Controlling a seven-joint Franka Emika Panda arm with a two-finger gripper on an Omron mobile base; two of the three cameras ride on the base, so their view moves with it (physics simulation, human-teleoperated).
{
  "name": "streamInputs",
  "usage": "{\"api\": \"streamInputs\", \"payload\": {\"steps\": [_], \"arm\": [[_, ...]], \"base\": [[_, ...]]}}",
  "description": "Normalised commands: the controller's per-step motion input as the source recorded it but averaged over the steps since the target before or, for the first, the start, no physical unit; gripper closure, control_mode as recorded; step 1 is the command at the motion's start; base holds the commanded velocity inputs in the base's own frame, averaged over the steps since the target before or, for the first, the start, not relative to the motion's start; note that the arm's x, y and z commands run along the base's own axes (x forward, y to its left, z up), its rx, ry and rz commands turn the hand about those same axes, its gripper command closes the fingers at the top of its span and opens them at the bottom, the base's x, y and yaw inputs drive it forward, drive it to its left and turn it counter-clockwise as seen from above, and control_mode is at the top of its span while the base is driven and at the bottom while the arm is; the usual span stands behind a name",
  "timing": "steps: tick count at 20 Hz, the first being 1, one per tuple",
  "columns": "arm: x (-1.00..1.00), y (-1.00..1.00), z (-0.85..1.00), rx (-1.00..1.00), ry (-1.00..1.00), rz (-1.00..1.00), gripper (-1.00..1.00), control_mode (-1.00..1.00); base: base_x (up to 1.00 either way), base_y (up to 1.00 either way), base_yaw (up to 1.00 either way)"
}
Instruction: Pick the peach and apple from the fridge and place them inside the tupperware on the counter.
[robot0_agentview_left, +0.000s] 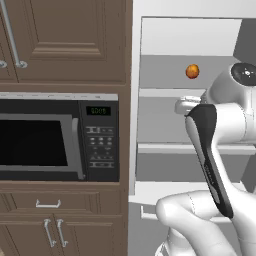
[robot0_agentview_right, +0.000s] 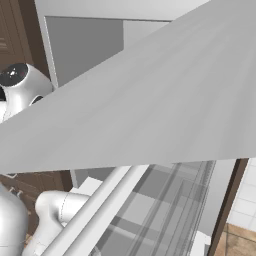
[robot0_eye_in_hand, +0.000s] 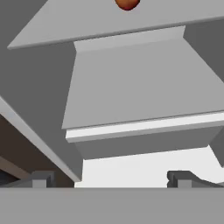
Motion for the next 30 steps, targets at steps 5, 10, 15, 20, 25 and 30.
{"api": "streamInputs", "payload": {"steps": [5, 10, 15, 20, 25, 30], "arm": [[0.56, -0.45, 0.53, -0.07, 0.0, 0.0, -1.0, -1.0], [0.41, -0.31, 0.21, -0.11, -0.04, -0.03, -1.0, -1.0], [0.25, -0.3, 0.06, -0.05, -0.12, -0.02, -1.0, -1.0], [0.38, -0.28, 0.0, 0.0, -0.03, 0.0, -1.0, -1.0], [0.58, -0.11, 0.01, 0.0, 0.02, 0.0, -1.0, -1.0], [0.55, -0.09, 0.0, 0.0, 0.02, 0.0, -1.0, -1.0]], "base": [[0.0, 0.0, 0.0], [0.0, 0.0, 0.0], [0.0, 0.0, 0.0], [0.0, 0.0, 0.0], [0.0, 0.0, 0.0], [0.0, 0.0, 0.0]]}}
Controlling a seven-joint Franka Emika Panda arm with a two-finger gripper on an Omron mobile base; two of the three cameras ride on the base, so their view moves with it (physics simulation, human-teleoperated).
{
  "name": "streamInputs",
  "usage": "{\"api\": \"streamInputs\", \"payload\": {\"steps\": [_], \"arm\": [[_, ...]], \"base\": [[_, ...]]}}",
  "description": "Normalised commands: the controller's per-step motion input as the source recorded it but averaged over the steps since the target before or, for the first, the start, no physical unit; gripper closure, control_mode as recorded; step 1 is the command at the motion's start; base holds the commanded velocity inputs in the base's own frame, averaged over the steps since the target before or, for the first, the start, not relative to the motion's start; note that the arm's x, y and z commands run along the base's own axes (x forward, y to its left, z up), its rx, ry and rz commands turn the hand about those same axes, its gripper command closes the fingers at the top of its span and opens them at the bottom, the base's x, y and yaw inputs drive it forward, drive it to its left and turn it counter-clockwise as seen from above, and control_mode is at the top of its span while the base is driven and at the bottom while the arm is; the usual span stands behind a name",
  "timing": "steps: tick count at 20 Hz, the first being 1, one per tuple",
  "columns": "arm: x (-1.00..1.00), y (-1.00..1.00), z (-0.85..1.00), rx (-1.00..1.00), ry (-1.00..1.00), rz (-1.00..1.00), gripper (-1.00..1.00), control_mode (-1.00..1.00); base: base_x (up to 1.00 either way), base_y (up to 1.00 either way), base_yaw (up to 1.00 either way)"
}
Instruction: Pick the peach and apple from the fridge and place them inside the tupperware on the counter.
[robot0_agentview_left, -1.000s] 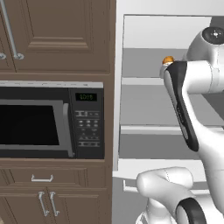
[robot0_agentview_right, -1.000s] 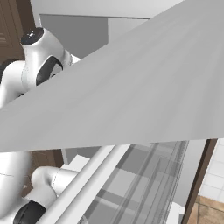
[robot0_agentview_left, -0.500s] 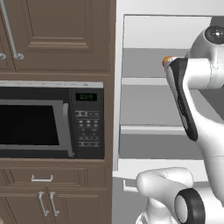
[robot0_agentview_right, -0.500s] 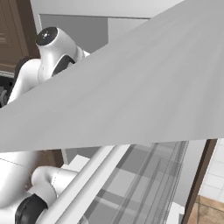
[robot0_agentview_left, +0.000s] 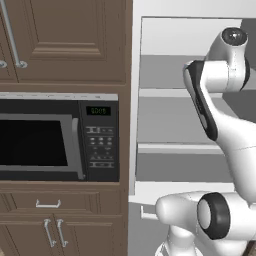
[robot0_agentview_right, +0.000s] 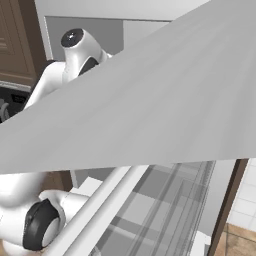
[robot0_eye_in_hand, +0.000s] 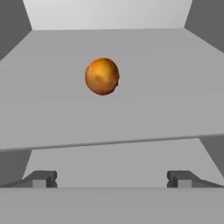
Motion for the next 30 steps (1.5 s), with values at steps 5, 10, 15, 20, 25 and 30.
{"api": "streamInputs", "payload": {"steps": [5, 10, 15, 20, 25, 30], "arm": [[0.45, -0.15, 0.0, 0.0, 0.04, 0.0, -1.0, -1.0], [0.43, -0.13, 0.0, 0.0, 0.01, 0.0, -1.0, -1.0], [0.44, -0.06, 0.0, 0.0, 0.0, 0.0, -1.0, -1.0], [0.35, -0.03, -0.01, 0.0, 0.03, 0.0, -1.0, -1.0], [0.28, -0.03, -0.06, 0.0, 0.02, 0.0, -1.0, -1.0], [0.25, -0.04, -0.06, 0.0, 0.0, 0.0, -1.0, -1.0]], "base": [[0.0, 0.0, 0.0], [0.0, 0.0, 0.0], [0.0, 0.0, 0.0], [0.0, 0.0, 0.0], [0.0, 0.0, 0.0], [0.0, 0.0, 0.0]]}}
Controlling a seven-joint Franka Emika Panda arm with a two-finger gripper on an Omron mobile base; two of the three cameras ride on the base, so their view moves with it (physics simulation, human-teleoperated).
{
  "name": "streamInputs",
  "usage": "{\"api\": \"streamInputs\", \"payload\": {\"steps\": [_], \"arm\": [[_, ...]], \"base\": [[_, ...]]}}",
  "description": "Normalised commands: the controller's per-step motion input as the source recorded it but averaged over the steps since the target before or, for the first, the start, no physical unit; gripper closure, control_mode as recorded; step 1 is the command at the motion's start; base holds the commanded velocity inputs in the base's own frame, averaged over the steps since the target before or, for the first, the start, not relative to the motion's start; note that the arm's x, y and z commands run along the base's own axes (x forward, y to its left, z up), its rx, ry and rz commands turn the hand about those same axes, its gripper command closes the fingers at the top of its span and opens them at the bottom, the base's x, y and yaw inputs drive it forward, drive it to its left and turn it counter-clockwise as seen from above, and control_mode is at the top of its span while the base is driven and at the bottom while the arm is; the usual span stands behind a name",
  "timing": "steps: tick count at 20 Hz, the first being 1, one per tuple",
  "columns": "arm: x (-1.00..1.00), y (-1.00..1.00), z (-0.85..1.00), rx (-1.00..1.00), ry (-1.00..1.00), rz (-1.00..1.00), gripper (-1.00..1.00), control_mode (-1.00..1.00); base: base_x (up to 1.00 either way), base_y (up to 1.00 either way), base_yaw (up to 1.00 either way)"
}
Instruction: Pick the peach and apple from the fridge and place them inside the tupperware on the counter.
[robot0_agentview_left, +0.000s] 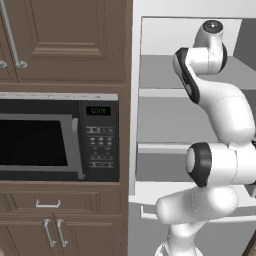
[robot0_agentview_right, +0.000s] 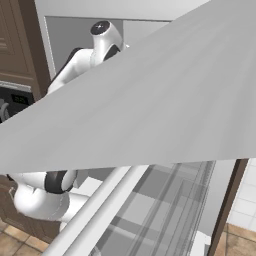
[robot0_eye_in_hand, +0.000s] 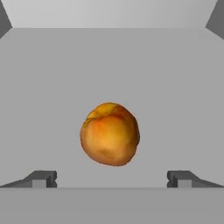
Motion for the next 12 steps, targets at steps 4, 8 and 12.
{"api": "streamInputs", "payload": {"steps": [4, 8, 12], "arm": [[0.2, -0.05, -0.11, 0.0, 0.0, 0.0, -1.0, -1.0], [0.16, -0.06, -0.11, 0.0, 0.0, 0.0, -1.0, -1.0], [0.12, -0.05, -0.08, 0.0, 0.0, 0.0, -1.0, -1.0]], "base": [[0.0, 0.0, 0.0], [0.0, 0.0, 0.0], [0.0, 0.0, 0.0]]}}
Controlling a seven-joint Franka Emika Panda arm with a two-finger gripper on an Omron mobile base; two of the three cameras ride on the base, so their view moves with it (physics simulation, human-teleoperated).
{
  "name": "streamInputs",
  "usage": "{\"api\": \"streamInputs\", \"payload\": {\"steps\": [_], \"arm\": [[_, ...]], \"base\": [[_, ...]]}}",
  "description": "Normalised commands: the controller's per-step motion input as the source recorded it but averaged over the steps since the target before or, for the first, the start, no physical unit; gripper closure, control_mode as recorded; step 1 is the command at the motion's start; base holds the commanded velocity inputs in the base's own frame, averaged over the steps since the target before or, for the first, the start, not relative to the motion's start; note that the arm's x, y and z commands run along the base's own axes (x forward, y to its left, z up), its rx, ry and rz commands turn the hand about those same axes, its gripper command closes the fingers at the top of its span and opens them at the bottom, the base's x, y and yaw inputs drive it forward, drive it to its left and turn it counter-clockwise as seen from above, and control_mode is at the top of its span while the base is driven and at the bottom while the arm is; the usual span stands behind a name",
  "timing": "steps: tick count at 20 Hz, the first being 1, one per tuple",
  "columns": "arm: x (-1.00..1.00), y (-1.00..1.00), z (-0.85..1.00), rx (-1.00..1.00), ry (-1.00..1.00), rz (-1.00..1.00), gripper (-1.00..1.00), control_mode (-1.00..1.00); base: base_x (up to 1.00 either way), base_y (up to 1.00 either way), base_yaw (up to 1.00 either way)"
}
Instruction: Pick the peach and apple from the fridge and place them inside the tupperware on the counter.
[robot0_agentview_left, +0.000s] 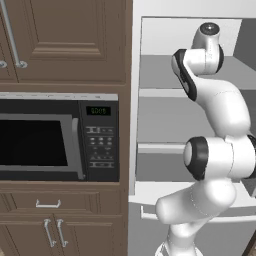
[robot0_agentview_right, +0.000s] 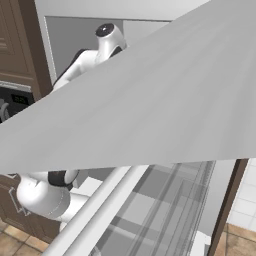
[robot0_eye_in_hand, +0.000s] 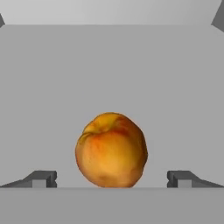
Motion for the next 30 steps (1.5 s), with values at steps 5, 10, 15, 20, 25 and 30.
{"api": "streamInputs", "payload": {"steps": [5, 10, 15, 20, 25, 30], "arm": [[0.15, -0.08, -0.01, 0.0, 0.0, 0.0, -1.0, -1.0], [0.15, -0.05, -0.06, 0.0, 0.0, 0.0, -1.0, -1.0], [0.14, 0.0, -0.1, 0.0, 0.01, 0.0, -1.0, -1.0], [0.07, 0.0, -0.1, 0.0, 0.0, 0.0, -1.0, -1.0], [0.0, 0.0, -0.15, 0.0, 0.0, 0.0, 1.0, -1.0], [0.0, 0.0, -0.17, 0.04, 0.0, 0.0, 1.0, -1.0]], "base": [[0.0, 0.0, 0.0], [0.0, 0.0, 0.0], [0.0, 0.0, 0.0], [0.0, 0.0, 0.0], [0.0, 0.0, 0.0], [0.0, 0.0, 0.0]]}}
